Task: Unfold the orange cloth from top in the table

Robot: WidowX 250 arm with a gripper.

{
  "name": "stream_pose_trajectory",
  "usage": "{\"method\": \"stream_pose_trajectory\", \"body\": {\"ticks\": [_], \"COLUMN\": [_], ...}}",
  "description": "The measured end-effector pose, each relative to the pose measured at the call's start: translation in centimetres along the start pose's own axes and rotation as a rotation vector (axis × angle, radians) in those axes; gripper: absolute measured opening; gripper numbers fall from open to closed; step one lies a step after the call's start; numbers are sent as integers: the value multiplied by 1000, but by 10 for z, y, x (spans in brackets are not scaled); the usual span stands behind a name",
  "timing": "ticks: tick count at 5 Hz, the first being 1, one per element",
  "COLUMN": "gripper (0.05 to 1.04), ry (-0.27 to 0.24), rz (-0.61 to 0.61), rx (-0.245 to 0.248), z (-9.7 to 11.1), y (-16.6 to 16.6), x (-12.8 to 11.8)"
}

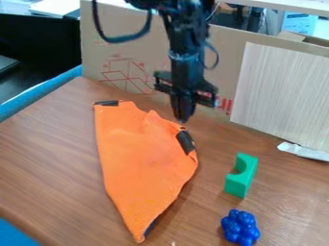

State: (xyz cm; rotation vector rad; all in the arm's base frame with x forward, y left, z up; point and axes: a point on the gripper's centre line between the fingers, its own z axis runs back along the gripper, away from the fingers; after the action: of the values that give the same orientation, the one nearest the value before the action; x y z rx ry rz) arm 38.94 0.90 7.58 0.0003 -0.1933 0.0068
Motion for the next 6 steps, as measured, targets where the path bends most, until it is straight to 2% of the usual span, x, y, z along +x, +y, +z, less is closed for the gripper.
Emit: {"method": "stream_pose_trajectory", "body": {"ticks": [1,2,3,4,6], "gripper": [206,486,759,987,1001], "ry": [10,77,109,143,162], "rz": [16,57,113,139,146], "rx": [-8,23,83,124,131], "z": [3,-19,-32,-49,-57], "y": [4,8,2,2,3], "x": [-1,-3,2,7,8]}}
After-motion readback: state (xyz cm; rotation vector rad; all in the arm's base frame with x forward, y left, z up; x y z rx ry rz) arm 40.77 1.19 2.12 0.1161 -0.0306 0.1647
